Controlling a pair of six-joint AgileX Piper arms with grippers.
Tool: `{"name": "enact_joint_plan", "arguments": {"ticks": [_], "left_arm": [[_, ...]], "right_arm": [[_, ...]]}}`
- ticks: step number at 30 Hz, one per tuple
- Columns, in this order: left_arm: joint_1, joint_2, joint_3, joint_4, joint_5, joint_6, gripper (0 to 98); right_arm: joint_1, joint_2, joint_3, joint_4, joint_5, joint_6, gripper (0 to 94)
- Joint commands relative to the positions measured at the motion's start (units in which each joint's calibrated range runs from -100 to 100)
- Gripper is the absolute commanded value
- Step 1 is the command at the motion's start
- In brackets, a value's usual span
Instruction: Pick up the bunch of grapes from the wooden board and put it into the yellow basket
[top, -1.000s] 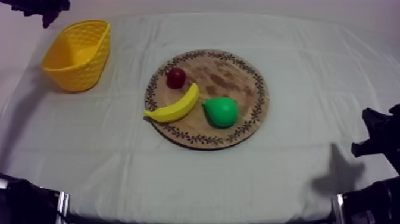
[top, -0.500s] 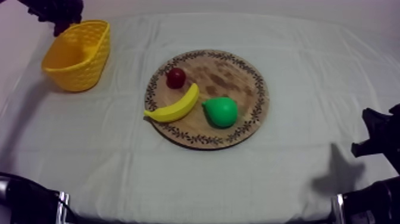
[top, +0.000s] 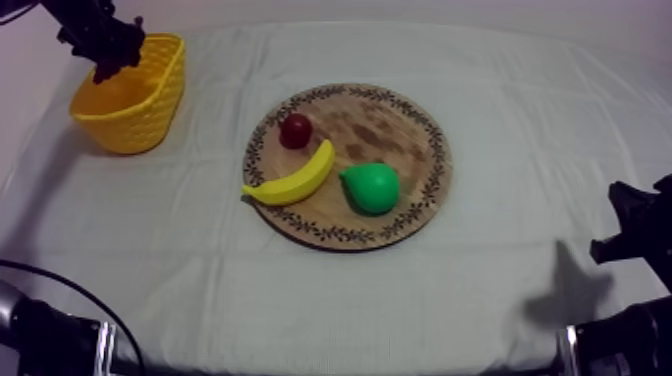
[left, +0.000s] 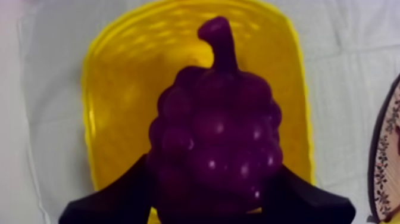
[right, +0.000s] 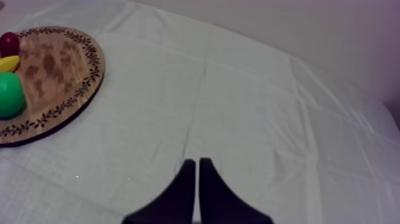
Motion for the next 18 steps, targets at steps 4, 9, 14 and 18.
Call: {"name": "enact_joint_plan", "arguments": {"ticks": [4, 9, 14, 18], "left_arm": [[-0.4, 2.8, 0.4, 0.2, -1.2, 0.0, 36.2], [-0.7, 4.1, 0.8, 0.41, -2.3, -0.1, 36.2], [-0.7, 3.8, 1.5, 0.7, -3.4, 0.3, 34.7], [-0.6, 3.0, 2.2, 0.66, -4.2, 0.9, 39.1]], "right_arm": [[0.0, 0.0, 0.0, 0.0, 0.0, 0.0, 0.2], [0.0, 0.0, 0.0, 0.0, 0.0, 0.0, 0.2], [0.0, 0.0, 0.0, 0.0, 0.0, 0.0, 0.2], [0.0, 0.0, 0.0, 0.0, 0.0, 0.0, 0.2]]}}
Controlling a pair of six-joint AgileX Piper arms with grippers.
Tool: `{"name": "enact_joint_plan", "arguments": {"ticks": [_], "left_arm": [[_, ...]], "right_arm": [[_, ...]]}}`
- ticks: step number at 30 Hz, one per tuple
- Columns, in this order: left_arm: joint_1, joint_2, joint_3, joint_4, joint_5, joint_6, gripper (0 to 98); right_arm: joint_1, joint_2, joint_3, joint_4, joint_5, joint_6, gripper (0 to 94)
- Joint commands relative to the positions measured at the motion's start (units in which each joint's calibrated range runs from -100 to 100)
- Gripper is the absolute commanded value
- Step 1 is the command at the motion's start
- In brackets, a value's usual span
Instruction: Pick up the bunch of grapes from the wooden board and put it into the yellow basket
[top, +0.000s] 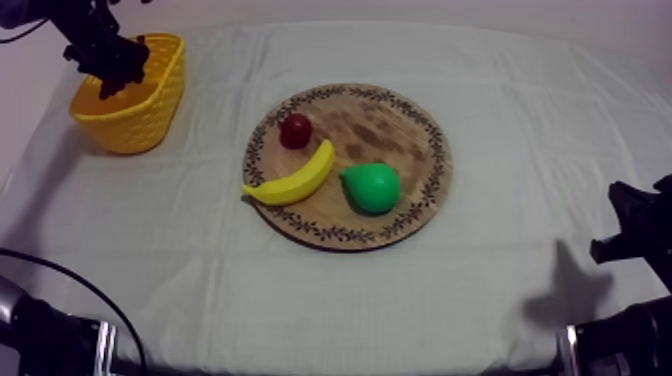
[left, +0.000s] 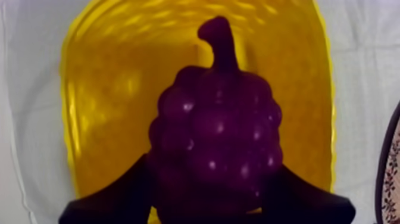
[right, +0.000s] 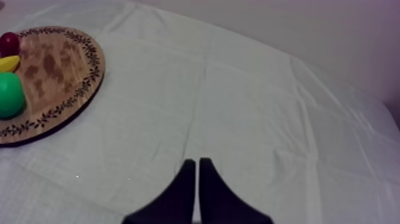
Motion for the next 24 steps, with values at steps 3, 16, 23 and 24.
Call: {"name": "enact_joint_plan", "arguments": {"ticks": [3, 16, 23, 24], "left_arm": [[0.1, -1.1, 0.9, -0.26, -0.8, 0.5, 55.2], [0.3, -5.2, 5.7, -1.13, -4.2, 2.1, 81.3], [0.7, -11.4, 11.6, -1.03, -7.2, 2.1, 67.2], [1.0, -12.8, 12.7, -1.07, -7.7, 2.2, 64.1]], "right_arm": [[0.0, 0.0, 0.0, 0.0, 0.0, 0.0, 0.2], [0.0, 0.0, 0.0, 0.0, 0.0, 0.0, 0.2], [0.0, 0.0, 0.0, 0.0, 0.0, 0.0, 0.2], [0.0, 0.0, 0.0, 0.0, 0.0, 0.0, 0.2]]}}
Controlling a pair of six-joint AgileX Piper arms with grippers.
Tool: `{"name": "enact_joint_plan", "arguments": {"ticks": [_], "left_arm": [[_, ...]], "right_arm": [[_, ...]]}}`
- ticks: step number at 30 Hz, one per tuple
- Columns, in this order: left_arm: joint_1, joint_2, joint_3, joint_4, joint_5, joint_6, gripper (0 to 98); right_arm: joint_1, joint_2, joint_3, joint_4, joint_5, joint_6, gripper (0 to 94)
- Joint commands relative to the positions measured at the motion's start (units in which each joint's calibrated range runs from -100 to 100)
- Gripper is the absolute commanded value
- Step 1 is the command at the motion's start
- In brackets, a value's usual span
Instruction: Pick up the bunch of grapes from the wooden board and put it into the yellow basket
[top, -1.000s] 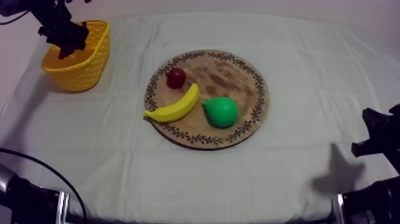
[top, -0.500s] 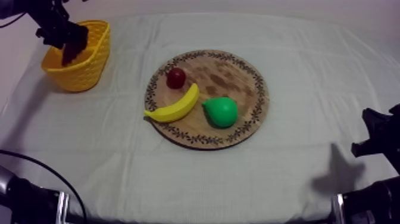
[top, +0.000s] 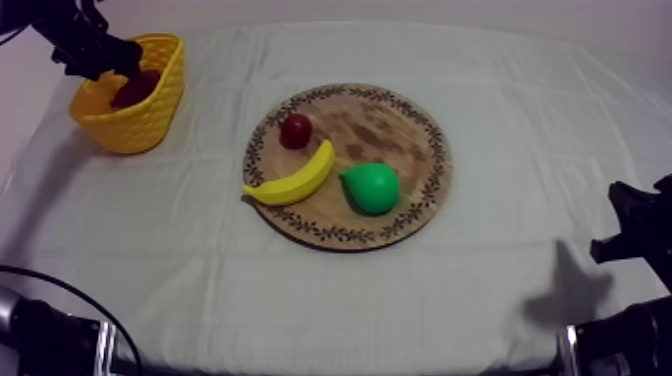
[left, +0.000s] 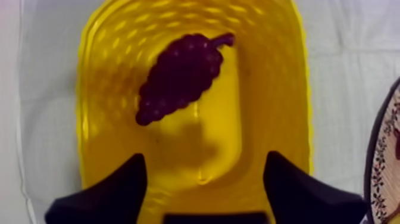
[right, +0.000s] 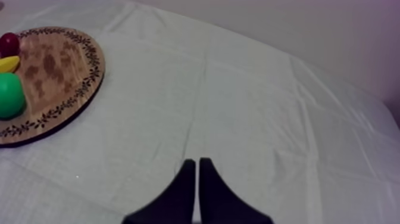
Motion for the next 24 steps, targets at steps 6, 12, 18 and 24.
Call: {"name": "enact_joint_plan", "arguments": {"ticks": [6, 12, 18, 24], "left_arm": [[1.1, -11.8, 9.1, -0.09, -1.2, 1.6, 37.1], [1.0, -22.4, 16.4, 0.09, -1.3, 3.7, 9.6], [1.2, -34.0, 25.5, 0.76, -4.8, 3.4, 1.1], [1.4, -46.8, 36.3, 2.03, -9.8, 1.4, 0.1]], "right_arm": [[0.0, 0.0, 0.0, 0.0, 0.0, 0.1, 0.2], [0.0, 0.0, 0.0, 0.0, 0.0, 0.1, 0.2], [0.0, 0.0, 0.0, 0.0, 0.0, 0.1, 0.2], [0.0, 0.0, 0.0, 0.0, 0.0, 0.1, 0.2]]}}
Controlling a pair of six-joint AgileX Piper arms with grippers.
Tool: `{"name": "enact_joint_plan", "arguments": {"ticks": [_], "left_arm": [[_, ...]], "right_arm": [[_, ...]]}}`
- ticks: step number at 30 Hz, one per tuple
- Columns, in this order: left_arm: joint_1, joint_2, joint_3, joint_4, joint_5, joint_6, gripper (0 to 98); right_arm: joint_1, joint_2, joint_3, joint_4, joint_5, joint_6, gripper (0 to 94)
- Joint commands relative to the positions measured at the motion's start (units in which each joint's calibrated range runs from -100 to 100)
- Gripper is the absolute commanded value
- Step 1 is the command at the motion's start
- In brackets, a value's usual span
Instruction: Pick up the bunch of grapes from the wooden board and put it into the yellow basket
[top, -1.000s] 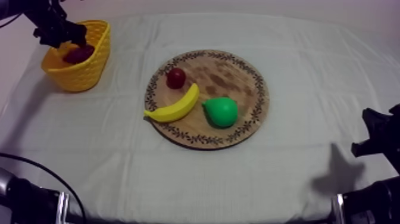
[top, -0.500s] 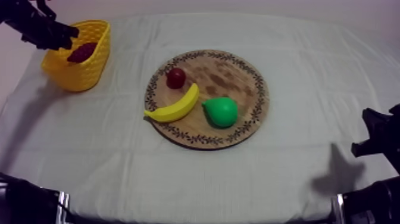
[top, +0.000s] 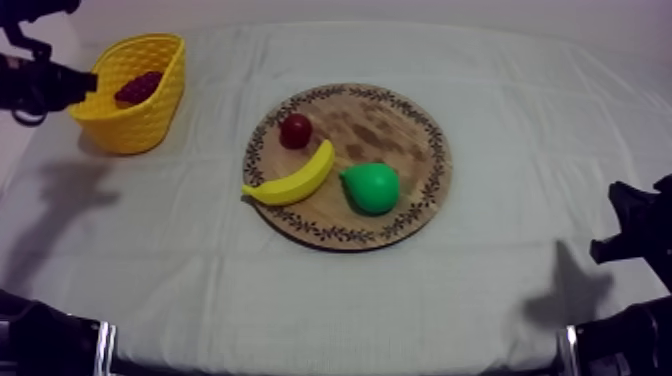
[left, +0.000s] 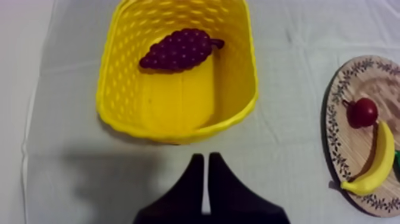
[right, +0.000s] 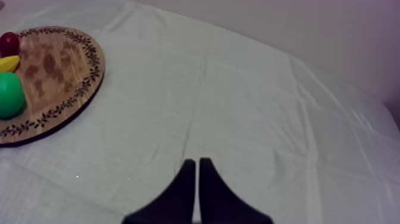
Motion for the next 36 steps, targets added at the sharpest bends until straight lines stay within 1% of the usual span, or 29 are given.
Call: {"name": "enact_joint_plan", "arguments": {"ticks": [1, 5, 8, 12, 21, 28, 31, 36], "left_arm": [[0.0, -8.1, 5.9, 0.17, -1.8, -0.9, 0.1], [-0.1, -16.6, 13.7, 0.48, -5.7, -1.8, 0.0], [-1.0, -22.8, 20.0, 1.48, -8.6, -2.7, 0.0], [-1.2, -30.6, 26.5, 1.97, -10.8, -3.4, 0.0], [0.8, -46.1, 37.6, 2.4, -14.0, -2.5, 0.0], [1.1, -58.7, 45.9, 2.36, -13.6, -1.0, 0.0], [1.3, -61.6, 47.3, 1.84, -12.4, -0.2, 0.0], [0.6, -67.0, 47.1, 1.58, -9.0, 0.2, 0.0]], "right_arm": [[0.0, 0.0, 0.0, 0.0, 0.0, 0.0, 0.2], [0.0, 0.0, 0.0, 0.0, 0.0, 0.0, 0.2], [0.0, 0.0, 0.0, 0.0, 0.0, 0.0, 0.2], [0.0, 0.0, 0.0, 0.0, 0.0, 0.0, 0.2], [0.0, 0.0, 0.0, 0.0, 0.0, 0.0, 0.2], [0.0, 0.0, 0.0, 0.0, 0.0, 0.0, 0.2], [0.0, 0.0, 0.0, 0.0, 0.0, 0.0, 0.2], [0.0, 0.0, 0.0, 0.0, 0.0, 0.0, 0.2]]}}
